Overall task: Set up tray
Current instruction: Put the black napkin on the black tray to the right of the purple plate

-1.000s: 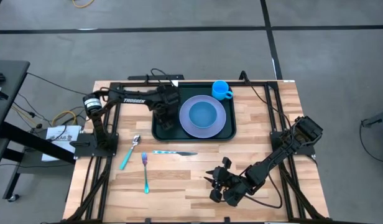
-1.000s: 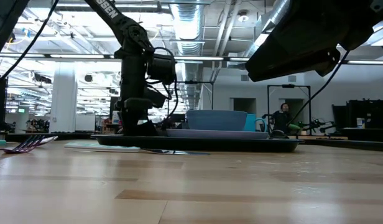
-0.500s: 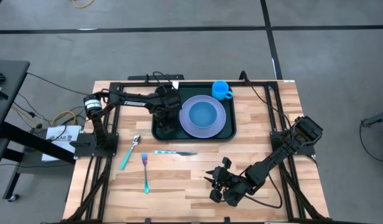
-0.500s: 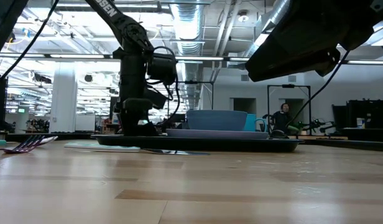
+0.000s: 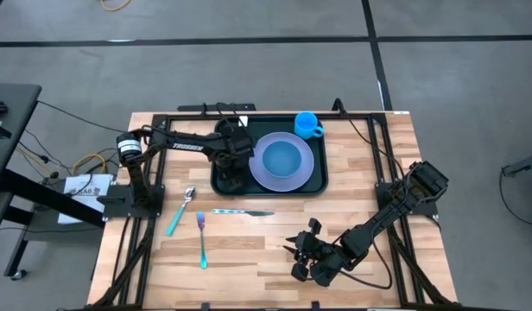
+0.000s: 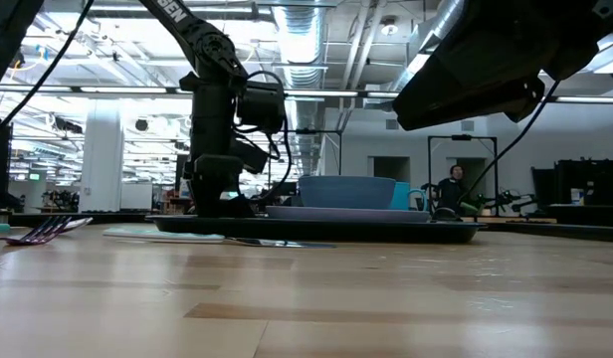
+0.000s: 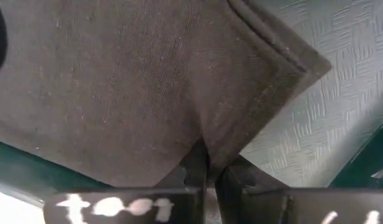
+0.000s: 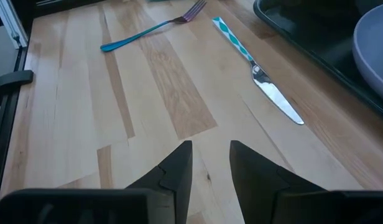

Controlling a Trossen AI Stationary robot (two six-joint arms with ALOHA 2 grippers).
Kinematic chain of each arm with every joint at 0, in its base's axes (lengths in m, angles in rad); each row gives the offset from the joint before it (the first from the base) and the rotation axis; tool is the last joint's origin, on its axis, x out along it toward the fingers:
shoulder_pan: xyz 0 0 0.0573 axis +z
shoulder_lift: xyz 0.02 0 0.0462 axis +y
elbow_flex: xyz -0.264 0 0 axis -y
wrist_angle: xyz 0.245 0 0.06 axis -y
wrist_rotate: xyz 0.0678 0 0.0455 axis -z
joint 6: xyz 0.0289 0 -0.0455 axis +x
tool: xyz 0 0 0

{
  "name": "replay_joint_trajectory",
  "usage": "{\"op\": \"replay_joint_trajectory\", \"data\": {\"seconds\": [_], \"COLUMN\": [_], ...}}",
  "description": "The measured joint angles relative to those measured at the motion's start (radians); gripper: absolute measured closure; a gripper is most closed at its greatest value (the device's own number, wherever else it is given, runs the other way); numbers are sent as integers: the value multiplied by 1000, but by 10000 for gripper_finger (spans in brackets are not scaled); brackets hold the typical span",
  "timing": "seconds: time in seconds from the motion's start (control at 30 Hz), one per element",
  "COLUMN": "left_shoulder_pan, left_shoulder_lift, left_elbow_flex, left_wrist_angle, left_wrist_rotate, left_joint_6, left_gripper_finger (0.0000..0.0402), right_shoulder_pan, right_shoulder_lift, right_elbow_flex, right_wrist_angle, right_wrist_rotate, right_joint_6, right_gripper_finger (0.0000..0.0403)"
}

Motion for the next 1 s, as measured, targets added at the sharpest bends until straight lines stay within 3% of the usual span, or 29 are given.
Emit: {"op": "replay_joint_trajectory", "data": {"seconds": [0.33,0.73,1.0], "left_shoulder_pan": [-2,-2,-2], "left_shoulder_lift": [0,0,0], "left_elbow_flex": [0,0,2], "left_wrist_angle": [-4,-34,-89], "left_wrist_rotate": [-27,-17,7], "left_joint_6": [0,0,0], "left_gripper_finger": [395,275,258], "right_shoulder_pan": [0,0,0], "right_shoulder_lift": [0,0,0], "right_elbow_flex": [0,0,0], "right_wrist_angle": [0,0,0], "right_wrist_rotate": [-1,-1,-1], "right_joint_6": [0,0,0], "right_gripper_finger": [303,303,303]}}
